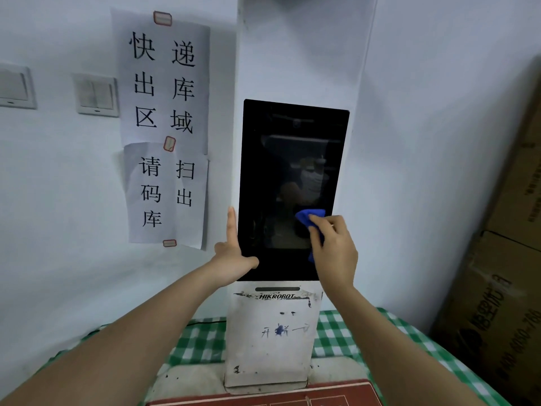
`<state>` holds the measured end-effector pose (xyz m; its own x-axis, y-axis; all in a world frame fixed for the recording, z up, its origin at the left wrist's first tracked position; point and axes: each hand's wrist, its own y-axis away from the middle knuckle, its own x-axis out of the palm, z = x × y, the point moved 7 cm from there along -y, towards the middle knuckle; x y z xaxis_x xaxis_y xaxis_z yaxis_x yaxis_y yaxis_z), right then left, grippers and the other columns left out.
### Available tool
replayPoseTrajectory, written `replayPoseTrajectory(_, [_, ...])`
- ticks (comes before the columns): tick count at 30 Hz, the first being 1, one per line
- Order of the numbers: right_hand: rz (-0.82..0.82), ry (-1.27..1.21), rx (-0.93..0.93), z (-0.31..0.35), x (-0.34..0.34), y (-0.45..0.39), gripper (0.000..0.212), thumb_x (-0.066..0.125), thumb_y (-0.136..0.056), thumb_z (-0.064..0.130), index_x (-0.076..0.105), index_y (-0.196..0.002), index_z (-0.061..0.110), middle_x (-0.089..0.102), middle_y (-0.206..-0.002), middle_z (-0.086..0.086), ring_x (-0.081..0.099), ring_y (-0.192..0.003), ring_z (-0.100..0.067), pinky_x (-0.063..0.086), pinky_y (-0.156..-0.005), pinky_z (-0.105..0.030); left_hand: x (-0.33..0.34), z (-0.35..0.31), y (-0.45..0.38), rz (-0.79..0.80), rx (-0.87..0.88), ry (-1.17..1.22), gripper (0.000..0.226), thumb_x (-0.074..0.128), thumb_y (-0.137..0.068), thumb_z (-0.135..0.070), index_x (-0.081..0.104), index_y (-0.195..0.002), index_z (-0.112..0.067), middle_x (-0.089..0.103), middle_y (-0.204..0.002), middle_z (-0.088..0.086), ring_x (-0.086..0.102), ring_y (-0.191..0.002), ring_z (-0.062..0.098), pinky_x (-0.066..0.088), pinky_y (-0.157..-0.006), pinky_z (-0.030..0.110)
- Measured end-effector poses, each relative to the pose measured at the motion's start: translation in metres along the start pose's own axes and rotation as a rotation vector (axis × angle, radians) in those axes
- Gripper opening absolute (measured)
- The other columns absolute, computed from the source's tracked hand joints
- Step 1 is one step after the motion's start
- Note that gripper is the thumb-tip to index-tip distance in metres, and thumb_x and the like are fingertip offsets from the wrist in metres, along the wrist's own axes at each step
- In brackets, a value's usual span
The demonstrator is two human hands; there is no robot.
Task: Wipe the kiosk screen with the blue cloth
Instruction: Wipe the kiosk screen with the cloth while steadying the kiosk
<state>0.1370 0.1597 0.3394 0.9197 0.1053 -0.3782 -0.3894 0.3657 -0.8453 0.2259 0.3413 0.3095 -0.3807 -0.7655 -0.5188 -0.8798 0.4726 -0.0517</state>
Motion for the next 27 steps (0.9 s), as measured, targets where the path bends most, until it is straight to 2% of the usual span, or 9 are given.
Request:
replayPoseTrajectory(2, [-0.042, -0.028, 0.082, 0.000, 0.000, -0.004, 0.024, 0.060, -0.092, 0.018, 0.064, -0.115, 0.022, 0.054, -0.099, 0.007, 0.053, -0.073, -0.013, 0.042, -0.053, -0.026, 0.001, 0.000, 0.000, 0.016, 0.004, 0.003, 0.110, 0.057, -0.087, -0.009, -0.032, -0.138, -0.048, 0.026, -0.145, 0.018, 0.042, -0.073, 0.005, 0.038, -0.064, 0.018])
replayPoseTrajectory(5, [-0.028, -0.025, 0.073, 0.010, 0.009, 0.003, 0.025, 0.060, -0.091, 0.017, 0.064, -0.115, 0.021, 0.053, -0.097, 0.008, 0.051, -0.072, -0.010, 0.041, -0.053, -0.025, 0.000, -0.001, 0.001, 0.023, 0.006, 0.007, 0.110, 0.057, -0.087, -0.009, -0.032, -0.138, -0.048, 0.025, -0.147, 0.017, 0.045, -0.092, 0.017, 0.039, -0.078, 0.025])
replayPoseTrajectory(10, [0.080, 0.102, -0.215, 0.023, 0.014, 0.009, 0.023, 0.067, -0.085, 0.012, 0.068, -0.108, 0.016, 0.058, -0.091, 0.002, 0.057, -0.070, -0.016, 0.041, -0.043, -0.027, -0.001, -0.002, 0.002, 0.037, 0.005, 0.005, 0.109, 0.056, -0.087, -0.008, -0.030, -0.139, -0.047, 0.026, -0.145, 0.017, 0.044, -0.080, 0.012, 0.040, -0.074, 0.024])
replayPoseTrajectory(12, [0.044, 0.061, -0.137, 0.017, 0.005, -0.001, 0.024, 0.065, -0.087, 0.015, 0.067, -0.111, 0.018, 0.057, -0.093, 0.004, 0.056, -0.071, -0.015, 0.042, -0.049, -0.026, 0.000, -0.002, 0.004, 0.052, -0.006, 0.003, 0.109, 0.057, -0.087, -0.008, -0.031, -0.139, -0.048, 0.027, -0.146, 0.016, 0.045, -0.086, 0.015, 0.039, -0.079, 0.026])
replayPoseTrajectory(16, [-0.052, -0.043, 0.103, 0.013, 0.003, -0.011, 0.024, 0.059, -0.092, 0.020, 0.064, -0.115, 0.020, 0.053, -0.099, 0.005, 0.054, -0.074, -0.013, 0.048, -0.057, -0.030, 0.000, -0.006, 0.006, 0.041, -0.015, 0.013, 0.107, 0.056, -0.088, -0.009, -0.031, -0.140, -0.044, 0.032, -0.143, 0.016, 0.044, -0.074, 0.005, 0.038, -0.082, 0.027])
replayPoseTrajectory(19, [-0.024, -0.033, 0.014, 0.032, 0.014, 0.000, 0.022, 0.062, -0.089, 0.017, 0.065, -0.111, 0.018, 0.055, -0.094, 0.003, 0.056, -0.073, -0.017, 0.046, -0.053, -0.029, 0.001, -0.012, 0.004, -0.028, -0.016, 0.035, 0.108, 0.059, -0.087, -0.011, -0.030, -0.143, -0.038, 0.015, -0.152, 0.013, 0.049, -0.104, 0.018, 0.037, -0.090, 0.027])
replayPoseTrajectory(22, [0.067, 0.080, -0.222, 0.045, 0.028, 0.012, 0.025, 0.071, -0.080, 0.010, 0.069, -0.105, 0.014, 0.059, -0.088, -0.002, 0.057, -0.068, -0.021, 0.042, -0.042, -0.027, 0.004, -0.013, 0.003, -0.071, -0.015, -0.005, 0.108, 0.059, -0.086, -0.012, -0.029, -0.144, -0.033, -0.003, -0.158, 0.006, 0.031, -0.136, 0.027, 0.033, -0.102, 0.030])
replayPoseTrajectory(25, [0.078, 0.111, -0.306, 0.044, 0.022, 0.007, 0.026, 0.072, -0.080, 0.010, 0.070, -0.105, 0.014, 0.059, -0.087, -0.001, 0.057, -0.068, -0.021, 0.039, -0.041, -0.025, 0.003, -0.013, 0.006, -0.049, -0.008, -0.011, 0.106, 0.058, -0.088, -0.010, -0.028, -0.145, -0.032, -0.004, -0.158, 0.004, 0.031, -0.136, 0.025, 0.033, -0.096, 0.026])
replayPoseTrajectory(27, [0.016, 0.032, -0.115, 0.032, 0.009, -0.005, 0.025, 0.066, -0.086, 0.015, 0.067, -0.111, 0.018, 0.057, -0.092, 0.002, 0.056, -0.071, -0.017, 0.039, -0.049, -0.025, 0.002, -0.015, 0.008, -0.012, -0.008, 0.014, 0.104, 0.057, -0.089, -0.009, -0.027, -0.146, -0.032, -0.003, -0.158, 0.004, 0.043, -0.124, 0.019, 0.034, -0.088, 0.019])
